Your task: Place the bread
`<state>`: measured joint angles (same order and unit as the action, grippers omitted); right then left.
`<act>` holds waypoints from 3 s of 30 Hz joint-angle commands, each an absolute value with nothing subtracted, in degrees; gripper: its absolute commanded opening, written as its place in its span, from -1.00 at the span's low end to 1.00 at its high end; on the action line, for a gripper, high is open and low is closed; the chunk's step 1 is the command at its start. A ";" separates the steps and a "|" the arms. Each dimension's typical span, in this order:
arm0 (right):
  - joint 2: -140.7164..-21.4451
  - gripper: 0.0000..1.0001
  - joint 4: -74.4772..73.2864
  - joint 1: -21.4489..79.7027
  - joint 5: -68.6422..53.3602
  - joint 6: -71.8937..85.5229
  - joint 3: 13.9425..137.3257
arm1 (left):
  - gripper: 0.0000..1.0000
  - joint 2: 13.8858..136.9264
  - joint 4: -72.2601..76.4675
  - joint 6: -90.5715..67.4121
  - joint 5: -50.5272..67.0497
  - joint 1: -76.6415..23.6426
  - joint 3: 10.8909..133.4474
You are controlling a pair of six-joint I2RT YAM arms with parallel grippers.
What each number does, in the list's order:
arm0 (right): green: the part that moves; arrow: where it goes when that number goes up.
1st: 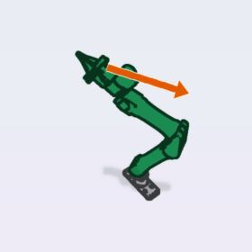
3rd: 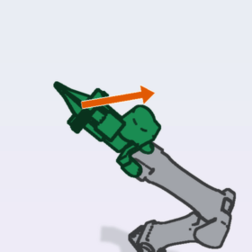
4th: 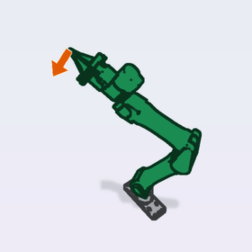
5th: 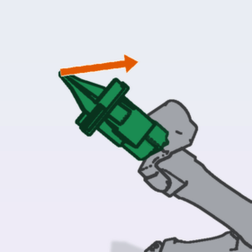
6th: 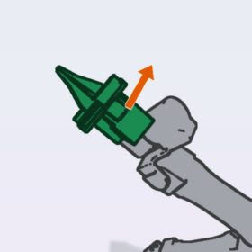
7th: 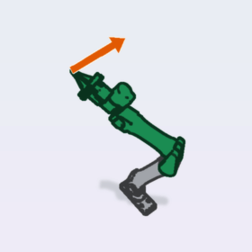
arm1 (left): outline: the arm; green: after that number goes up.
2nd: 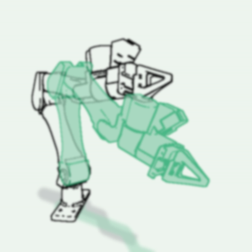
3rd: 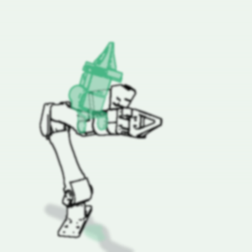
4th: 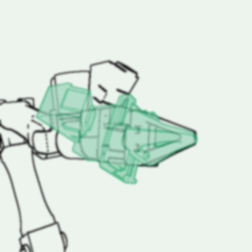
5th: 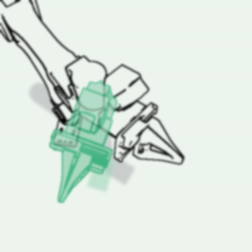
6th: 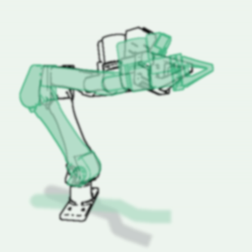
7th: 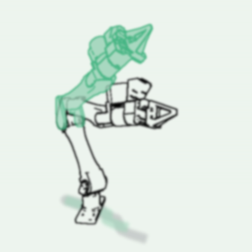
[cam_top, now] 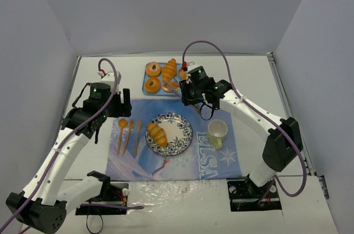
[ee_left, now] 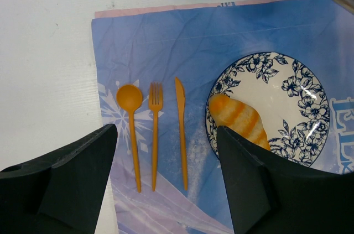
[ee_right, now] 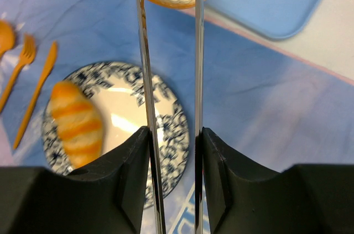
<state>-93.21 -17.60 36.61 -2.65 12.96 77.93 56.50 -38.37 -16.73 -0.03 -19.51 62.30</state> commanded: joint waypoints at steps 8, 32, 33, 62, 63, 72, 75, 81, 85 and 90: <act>-78.78 -0.42 -21.02 49.44 4.27 18.00 71.83 | 0.38 56.25 -36.12 -17.23 -0.18 -19.85 63.81; -74.21 -0.37 -21.86 57.25 9.99 24.93 58.00 | 0.38 56.22 -36.12 -17.23 -0.15 -19.95 63.81; -74.36 -0.36 -21.85 57.40 9.99 24.96 57.89 | 0.38 56.28 -36.12 -17.23 -0.18 -19.95 63.81; -73.34 -0.08 -22.11 58.58 9.58 24.56 59.77 | 0.38 56.65 -36.12 -17.23 -0.18 -19.95 63.81; -73.27 -0.08 -22.18 58.66 9.58 24.52 59.85 | 0.38 56.72 -36.12 -17.23 -0.18 -19.95 63.81; -71.62 -0.07 -23.50 58.80 10.59 24.62 60.85 | 0.38 56.69 -36.12 -17.23 -0.18 -19.88 63.81; -71.23 -0.07 -23.87 58.89 10.46 24.61 61.08 | 0.38 56.59 -36.12 -17.23 -0.18 -19.95 63.81; -71.66 -0.06 -23.82 58.97 10.36 24.52 60.82 | 0.38 56.51 -36.12 -17.23 -0.26 -19.87 63.81; -71.98 -0.04 -23.82 59.01 10.37 24.52 60.95 | 0.38 56.51 -36.16 -17.23 -0.26 -19.90 63.81; -71.89 0.02 -23.82 59.09 10.23 24.41 61.12 | 0.38 56.49 -36.12 -17.23 -0.26 -19.92 63.81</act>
<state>-73.12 -24.75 58.57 8.37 24.18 58.39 56.62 -38.37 -16.75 -0.03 -19.55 62.30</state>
